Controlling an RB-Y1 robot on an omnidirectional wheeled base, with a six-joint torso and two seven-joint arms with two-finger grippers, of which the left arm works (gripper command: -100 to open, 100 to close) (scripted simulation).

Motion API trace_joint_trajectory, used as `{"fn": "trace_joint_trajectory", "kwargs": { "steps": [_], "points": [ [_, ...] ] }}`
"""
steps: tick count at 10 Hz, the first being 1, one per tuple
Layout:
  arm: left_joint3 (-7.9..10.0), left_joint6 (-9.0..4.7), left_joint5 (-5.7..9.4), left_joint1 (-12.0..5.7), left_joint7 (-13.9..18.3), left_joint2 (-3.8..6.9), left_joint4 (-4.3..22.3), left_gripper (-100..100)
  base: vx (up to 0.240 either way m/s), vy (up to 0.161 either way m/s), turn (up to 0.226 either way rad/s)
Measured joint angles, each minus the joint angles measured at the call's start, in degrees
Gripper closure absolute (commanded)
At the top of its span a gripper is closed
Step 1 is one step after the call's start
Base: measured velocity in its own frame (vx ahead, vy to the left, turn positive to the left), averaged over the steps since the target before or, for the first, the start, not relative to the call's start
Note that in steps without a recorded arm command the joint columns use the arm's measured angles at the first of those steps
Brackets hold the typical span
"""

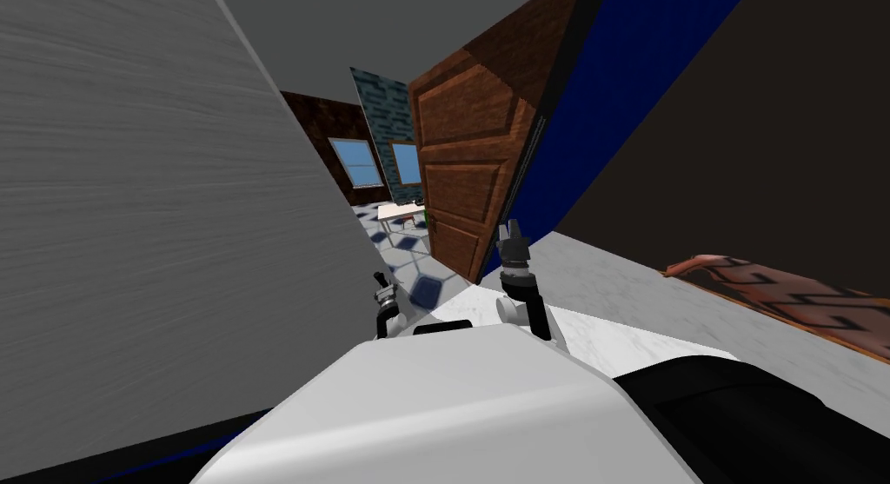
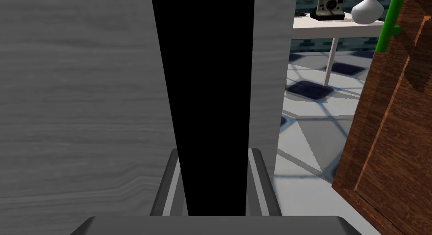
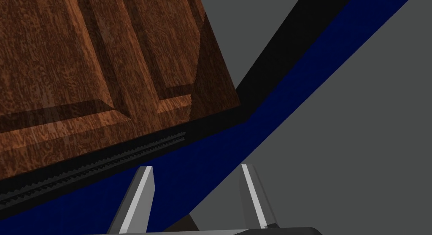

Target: Push the door open

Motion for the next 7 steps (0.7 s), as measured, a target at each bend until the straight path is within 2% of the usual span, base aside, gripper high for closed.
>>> {"fn": "trace_joint_trajectory", "kwargs": {
  "steps": [1,4,7],
  "points": [
    [0.83,0.37,0.01,0.35,-0.2,0.14,-0.8,100,0.163,0.027,0.032],
    [3.25,-0.61,-0.06,-0.97,-0.3,0.07,0.9,100,0.138,0.008,0.024],
    [5.53,-0.56,-0.04,-1.69,0.0,0.57,2.0,100,0.119,0.014,0.011]
  ]
}}
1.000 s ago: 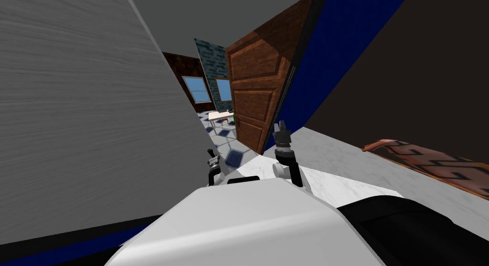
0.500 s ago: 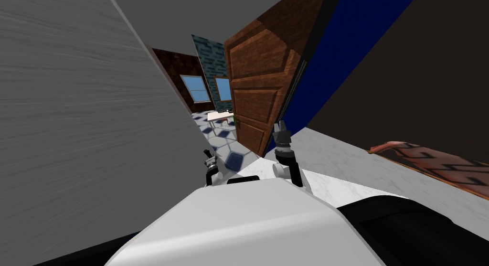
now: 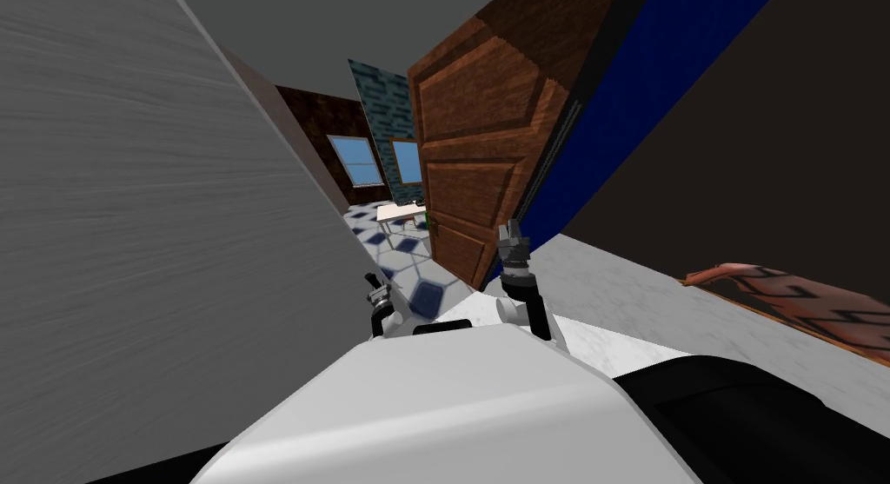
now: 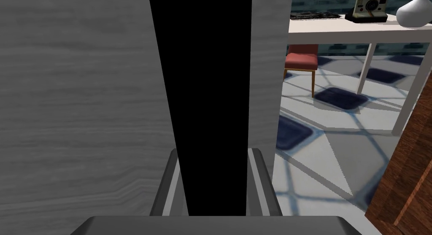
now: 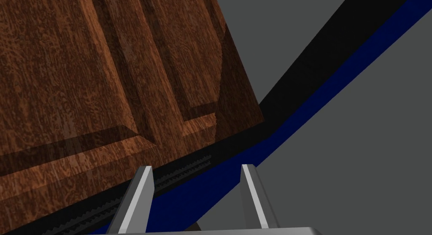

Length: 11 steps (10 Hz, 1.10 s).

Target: Push the door open

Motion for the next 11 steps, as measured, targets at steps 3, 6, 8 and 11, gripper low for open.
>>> {"fn": "trace_joint_trajectory", "kwargs": {
  "steps": [3,6,8,11],
  "points": [
    [1.65,0.45,-0.11,0.90,-0.3,-0.13,-1.3,100,0.110,0.024,0.005],
    [3.63,0.56,-0.15,1.22,-0.8,-0.43,-2.1,100,0.105,0.012,0.020],
    [4.75,0.74,-0.08,0.64,-1.5,-0.70,-1.9,100,0.066,0.014,0.040],
    [6.77,0.51,-0.13,0.67,-1.1,-0.84,-1.4,100,0.122,0.016,0.014]
  ]
}}
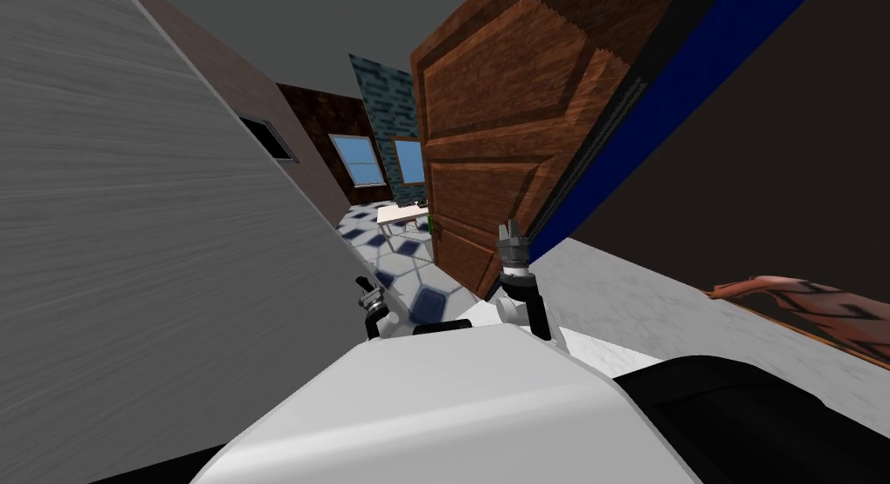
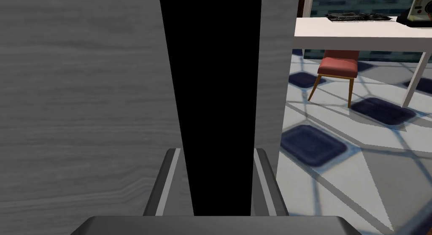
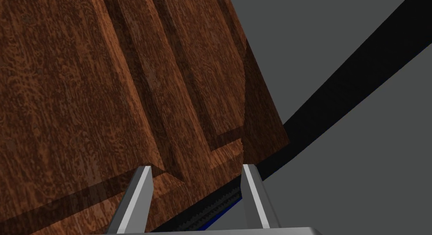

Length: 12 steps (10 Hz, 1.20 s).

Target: Push the door open

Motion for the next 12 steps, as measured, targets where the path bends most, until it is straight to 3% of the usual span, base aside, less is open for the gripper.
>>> {"fn": "trace_joint_trajectory", "kwargs": {
  "steps": [2,4,5,7,11,12],
  "points": [
    [1.12,-1.26,-0.12,-1.52,0.8,0.34,2.6,100,0.082,0.016,0.019],
    [1.63,-0.72,-0.05,-0.77,0.3,0.12,0.8,100,0.044,0.005,0.001],
    [2.36,0.45,0.09,0.33,-0.5,-0.39,-1.3,100,0.074,0.000,0.024],
    [3.16,-0.50,-0.12,-0.27,0.0,-0.61,0.5,100,0.106,0.010,0.028],
    [6.15,-0.36,-0.06,0.09,-0.4,-1.42,-0.1,100,0.143,0.022,0.033],
    [7.12,-0.82,-0.01,-0.78,-0.4,-1.51,1.0,100,0.172,-0.003,0.043]
  ]
}}
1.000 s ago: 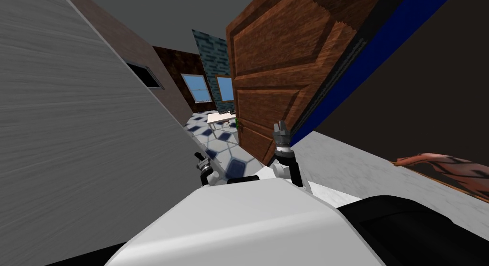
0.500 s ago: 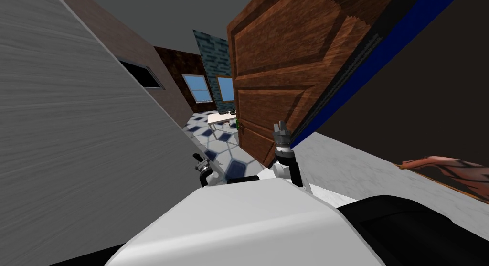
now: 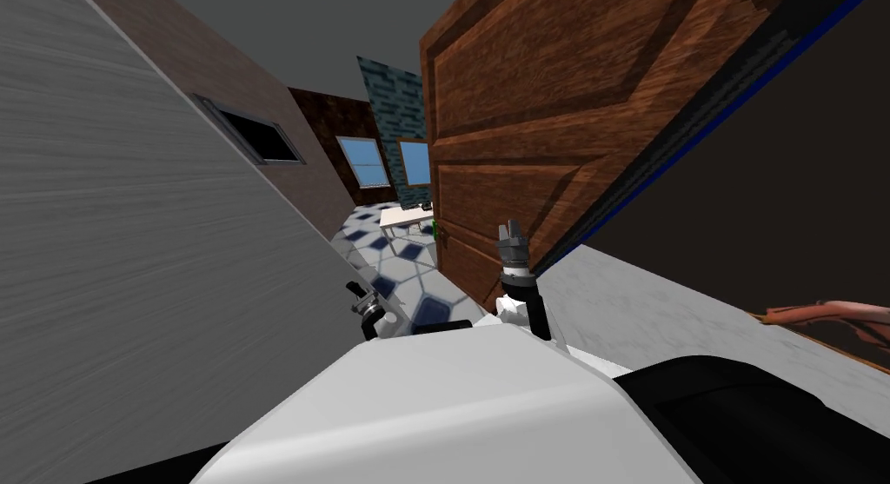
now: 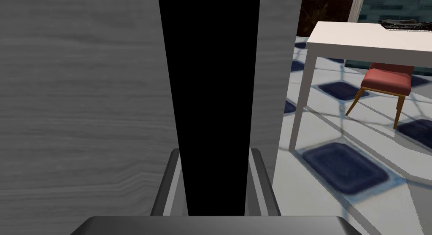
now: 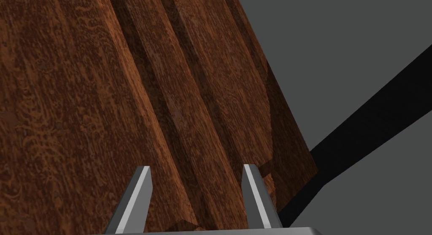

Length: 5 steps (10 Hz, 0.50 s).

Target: Push the door open

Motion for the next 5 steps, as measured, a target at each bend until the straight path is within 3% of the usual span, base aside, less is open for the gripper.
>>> {"fn": "trace_joint_trajectory", "kwargs": {
  "steps": [3,5],
  "points": [
    [1.93,-0.59,0.07,-0.20,0.4,-0.20,0.8,100,0.122,0.034,0.042],
    [2.26,-0.79,0.43,-0.42,0.3,-0.04,1.7,100,0.172,0.104,0.058]
  ]
}}
